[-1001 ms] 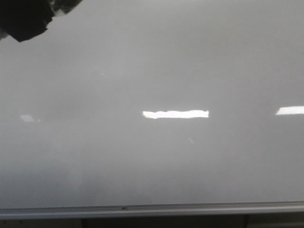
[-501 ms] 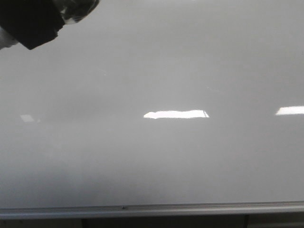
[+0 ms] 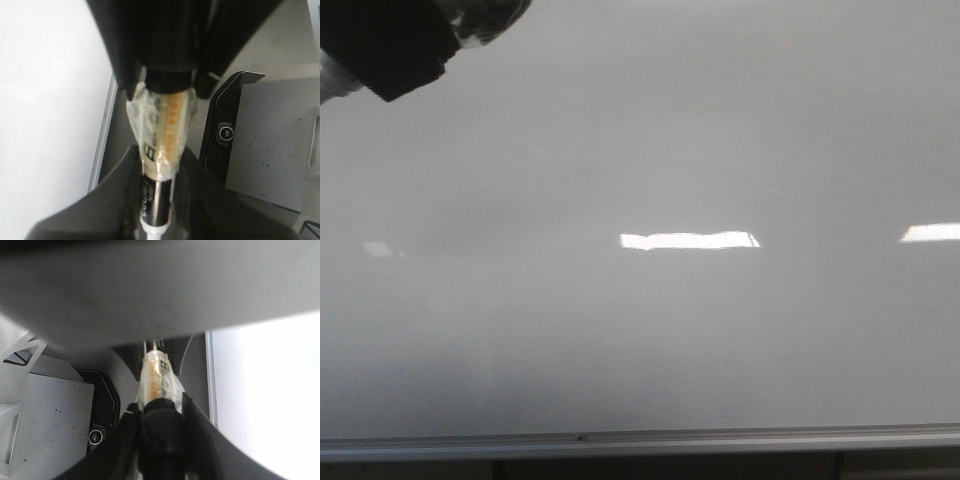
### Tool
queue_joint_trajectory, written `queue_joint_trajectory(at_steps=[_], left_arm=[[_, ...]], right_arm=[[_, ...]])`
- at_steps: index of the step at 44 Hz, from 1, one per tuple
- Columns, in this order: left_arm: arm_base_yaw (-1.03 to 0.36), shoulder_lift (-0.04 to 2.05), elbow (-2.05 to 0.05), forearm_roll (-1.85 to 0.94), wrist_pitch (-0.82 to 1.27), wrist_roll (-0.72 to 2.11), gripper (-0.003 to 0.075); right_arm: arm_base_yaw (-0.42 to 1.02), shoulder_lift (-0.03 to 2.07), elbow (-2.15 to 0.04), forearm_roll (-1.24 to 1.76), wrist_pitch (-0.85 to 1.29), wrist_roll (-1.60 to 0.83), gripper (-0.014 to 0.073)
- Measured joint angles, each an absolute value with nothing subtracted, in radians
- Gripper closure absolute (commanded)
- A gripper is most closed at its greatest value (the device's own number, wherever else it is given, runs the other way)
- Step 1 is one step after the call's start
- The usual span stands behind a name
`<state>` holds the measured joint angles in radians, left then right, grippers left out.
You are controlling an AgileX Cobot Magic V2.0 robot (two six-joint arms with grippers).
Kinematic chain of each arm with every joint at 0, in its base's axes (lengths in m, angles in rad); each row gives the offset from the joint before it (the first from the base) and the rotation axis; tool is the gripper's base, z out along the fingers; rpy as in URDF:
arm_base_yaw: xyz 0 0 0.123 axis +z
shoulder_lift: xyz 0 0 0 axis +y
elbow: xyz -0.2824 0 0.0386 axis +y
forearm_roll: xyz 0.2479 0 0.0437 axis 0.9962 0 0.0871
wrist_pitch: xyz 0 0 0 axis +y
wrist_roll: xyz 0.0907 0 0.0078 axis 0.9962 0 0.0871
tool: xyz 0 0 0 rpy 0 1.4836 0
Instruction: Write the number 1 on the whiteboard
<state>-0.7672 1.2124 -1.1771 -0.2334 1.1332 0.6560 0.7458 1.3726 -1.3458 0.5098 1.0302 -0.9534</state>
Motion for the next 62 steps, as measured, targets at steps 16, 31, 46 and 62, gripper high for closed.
queue_joint_trajectory(at_steps=[16,31,46,62], left_arm=[[-0.768,1.212,-1.177,-0.230,1.129,0.658,0.0260],[-0.689,1.128,-1.180,-0.199,1.110,0.584,0.0174],[-0.407,0.932,-1.087,-0.193,1.082,0.410,0.0174],[-0.184,0.830,-0.987,-0.193,1.060,0.314,0.0174]], right_arm=[[0.746,1.373,-1.346,0.504,1.024,-0.953,0.0612],[0.710,1.339,-1.347,0.296,1.099,-0.757,0.0612],[0.419,1.209,-1.315,0.060,1.186,-0.260,0.0612],[0.063,0.962,-0.978,0.058,0.987,-0.150,0.0612]])
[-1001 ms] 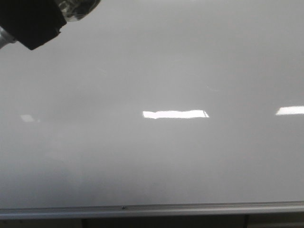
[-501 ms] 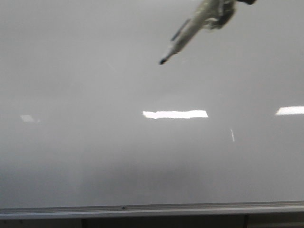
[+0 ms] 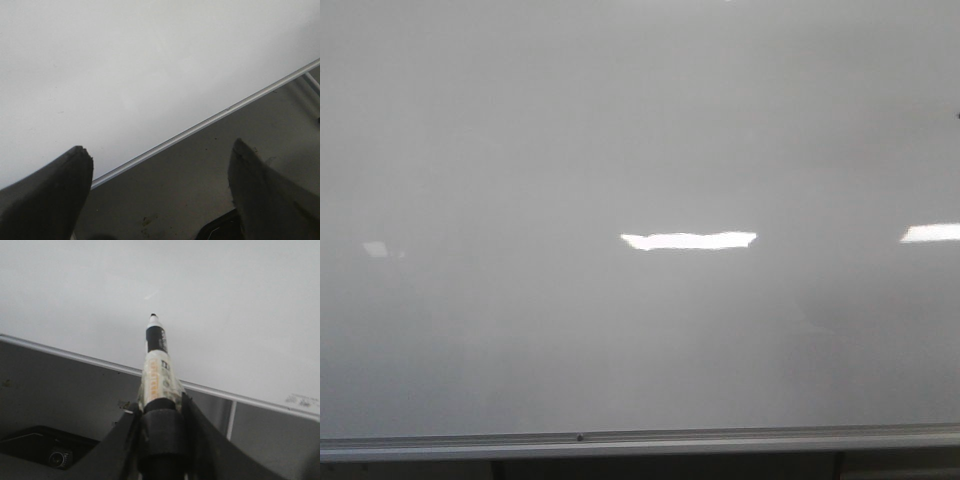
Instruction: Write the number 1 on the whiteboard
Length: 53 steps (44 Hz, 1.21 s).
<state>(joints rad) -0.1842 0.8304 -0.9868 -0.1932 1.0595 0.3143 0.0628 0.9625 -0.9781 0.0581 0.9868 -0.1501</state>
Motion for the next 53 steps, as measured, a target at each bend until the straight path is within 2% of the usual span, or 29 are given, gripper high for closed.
queue_joint_trajectory(at_steps=[8,20,30,53], left_arm=[[-0.180,0.830,-0.981,-0.195,1.058,0.310,0.0174],[-0.180,0.830,-0.981,-0.195,1.048,0.310,0.0174],[-0.180,0.830,-0.981,-0.195,1.044,0.310,0.0174],[-0.180,0.830,-0.981,-0.195,1.032,0.310,0.0174]], right_arm=[[-0.085,0.814,-0.797,0.060,0.872,-0.105,0.0612],[-0.103,0.735,-0.673,0.121,0.730,-0.093,0.0612],[-0.103,0.806,-0.681,0.134,0.636,-0.092,0.0612],[-0.068,1.066,-0.893,0.137,0.534,-0.124,0.0612]])
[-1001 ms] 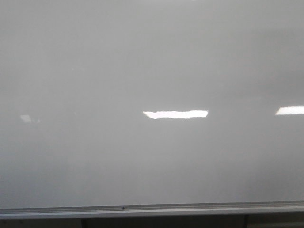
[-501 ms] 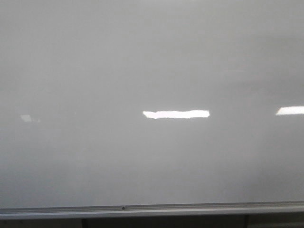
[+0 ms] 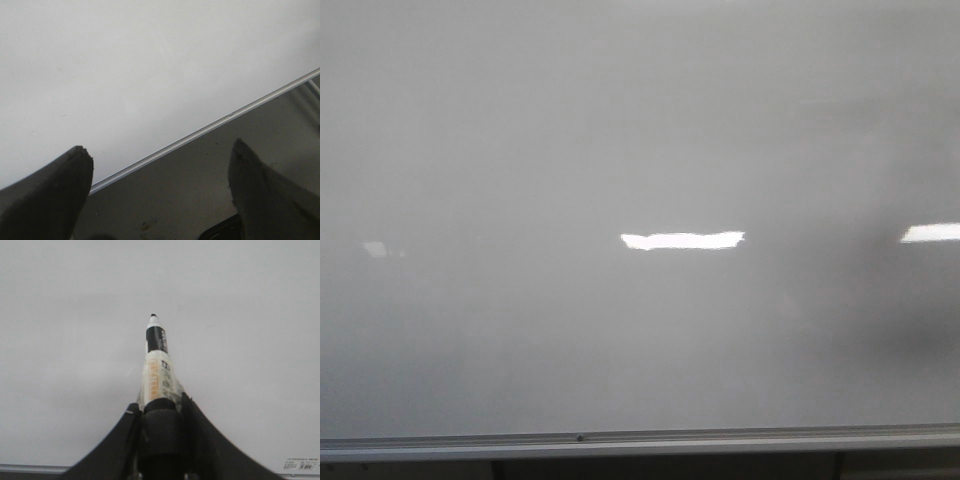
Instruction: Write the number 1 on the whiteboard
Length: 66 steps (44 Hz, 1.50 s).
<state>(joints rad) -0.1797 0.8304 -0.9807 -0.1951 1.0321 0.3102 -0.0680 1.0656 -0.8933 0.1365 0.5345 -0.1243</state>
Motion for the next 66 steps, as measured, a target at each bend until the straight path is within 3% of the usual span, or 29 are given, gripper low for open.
queue_joint_trajectory(at_steps=[37,66], left_arm=[[-0.180,0.830,-0.981,-0.195,1.027,0.310,0.0174],[-0.180,0.830,-0.981,-0.195,1.026,0.310,0.0174]], right_arm=[[-0.068,1.269,-1.022,0.137,0.378,-0.124,0.0612],[-0.068,1.405,-1.024,0.137,0.627,-0.124,0.0612]])
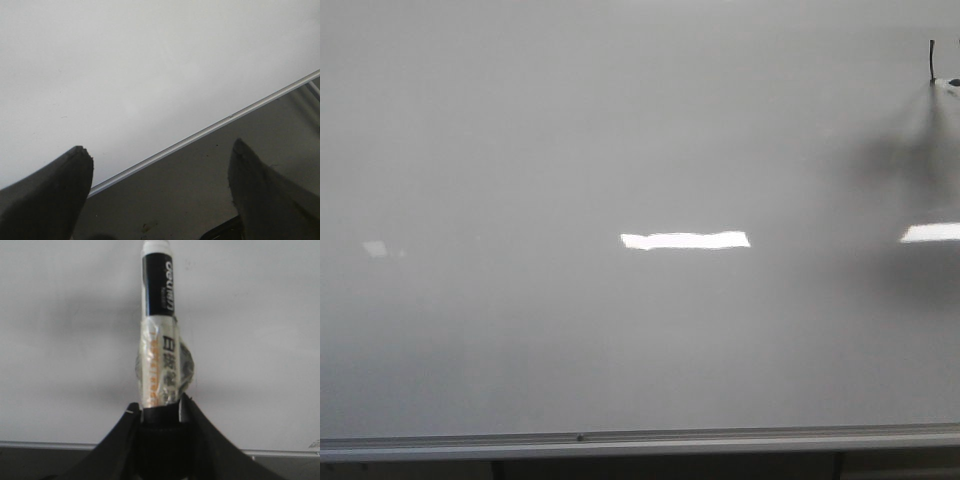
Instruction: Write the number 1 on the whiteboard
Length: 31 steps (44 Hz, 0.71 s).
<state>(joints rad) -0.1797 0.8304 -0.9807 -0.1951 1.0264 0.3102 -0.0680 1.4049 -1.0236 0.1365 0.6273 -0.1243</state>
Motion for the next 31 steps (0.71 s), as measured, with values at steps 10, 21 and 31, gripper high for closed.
queue_joint_trajectory(at_steps=[10,21,31], left_arm=[[-0.180,0.830,-0.981,-0.195,1.026,0.310,0.0174],[-0.180,0.830,-0.981,-0.195,1.024,0.310,0.0174],[-0.178,0.830,-0.981,-0.287,1.020,0.415,0.0174]], right_arm=[[-0.068,1.403,-1.038,0.137,0.675,-0.124,0.0612],[-0.061,1.220,-1.087,0.137,0.787,-0.130,0.0612],[0.019,1.037,-1.092,0.167,1.042,-0.278,0.0612]])
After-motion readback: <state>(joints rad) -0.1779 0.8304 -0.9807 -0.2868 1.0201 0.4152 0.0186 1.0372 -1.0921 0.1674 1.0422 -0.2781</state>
